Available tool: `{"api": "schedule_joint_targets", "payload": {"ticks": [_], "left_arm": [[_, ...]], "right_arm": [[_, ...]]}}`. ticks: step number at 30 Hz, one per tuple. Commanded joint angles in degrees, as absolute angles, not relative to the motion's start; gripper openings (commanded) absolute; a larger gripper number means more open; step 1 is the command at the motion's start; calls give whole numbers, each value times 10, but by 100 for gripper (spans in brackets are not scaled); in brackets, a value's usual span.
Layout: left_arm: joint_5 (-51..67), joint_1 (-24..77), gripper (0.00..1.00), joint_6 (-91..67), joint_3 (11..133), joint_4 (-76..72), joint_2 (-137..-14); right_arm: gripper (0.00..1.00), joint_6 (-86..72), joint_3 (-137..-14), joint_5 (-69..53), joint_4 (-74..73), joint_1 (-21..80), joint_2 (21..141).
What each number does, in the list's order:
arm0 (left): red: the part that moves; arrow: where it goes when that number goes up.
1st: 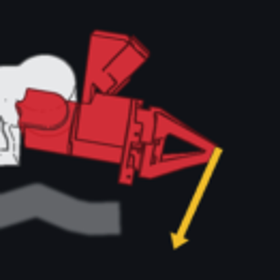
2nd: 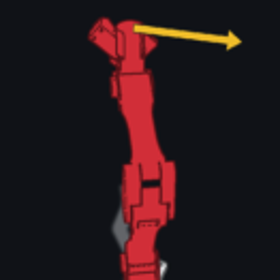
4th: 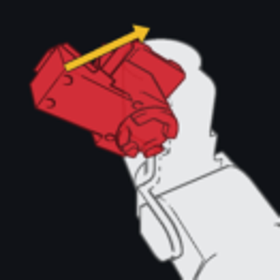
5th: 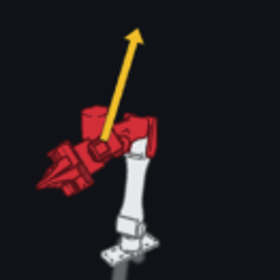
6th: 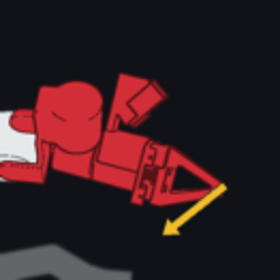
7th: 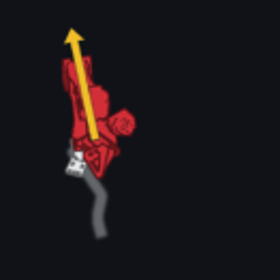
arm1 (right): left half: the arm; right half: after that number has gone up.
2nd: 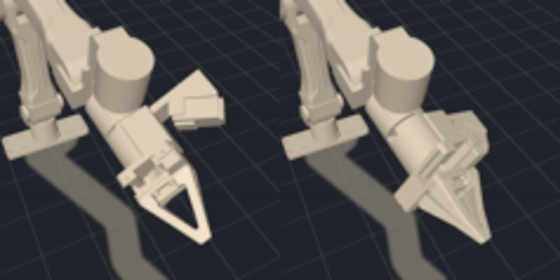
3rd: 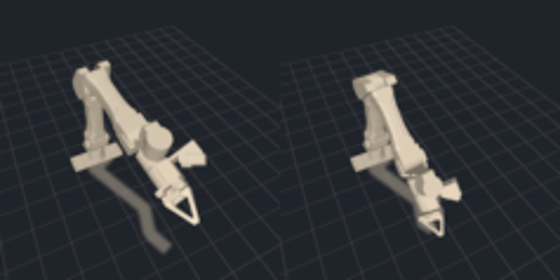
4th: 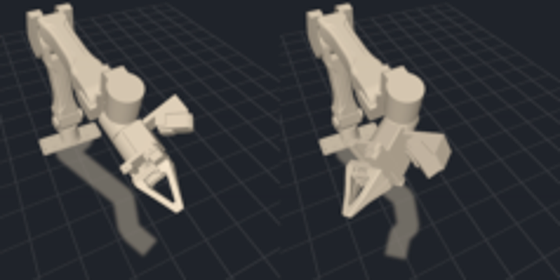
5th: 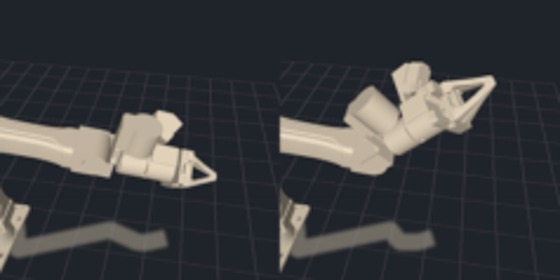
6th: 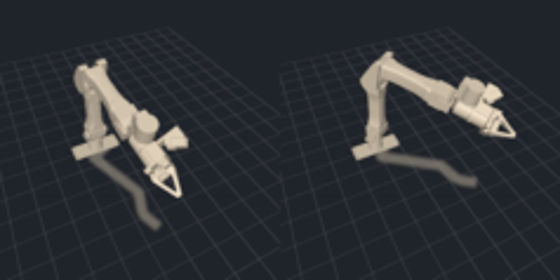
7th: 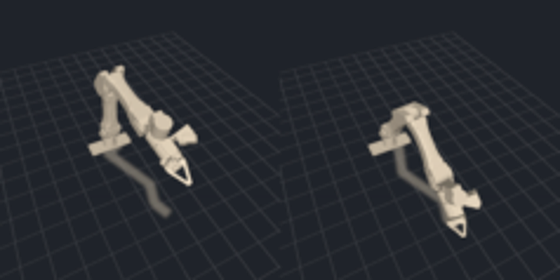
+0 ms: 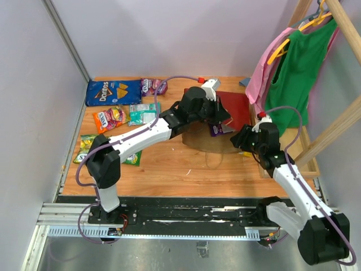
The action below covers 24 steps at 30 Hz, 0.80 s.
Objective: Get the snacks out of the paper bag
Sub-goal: Take out the snack from the paper bag.
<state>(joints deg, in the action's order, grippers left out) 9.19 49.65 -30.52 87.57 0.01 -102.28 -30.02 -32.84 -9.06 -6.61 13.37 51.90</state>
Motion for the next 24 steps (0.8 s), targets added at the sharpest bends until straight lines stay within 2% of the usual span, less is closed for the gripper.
{"api": "schedule_joint_targets", "payload": {"ticks": [1,14,24], "left_arm": [[61,498,1,-317,906,-29,-1041],[0,498,0,-318,916,-59,-1063],[-36,498,0,-336,961,-84,-1117]], "right_arm": [[49,-309,-358,-138,-6,94,564],[52,-249,-523,-188,7,77,765],[56,-228,-670,-256,-44,37,900]]}}
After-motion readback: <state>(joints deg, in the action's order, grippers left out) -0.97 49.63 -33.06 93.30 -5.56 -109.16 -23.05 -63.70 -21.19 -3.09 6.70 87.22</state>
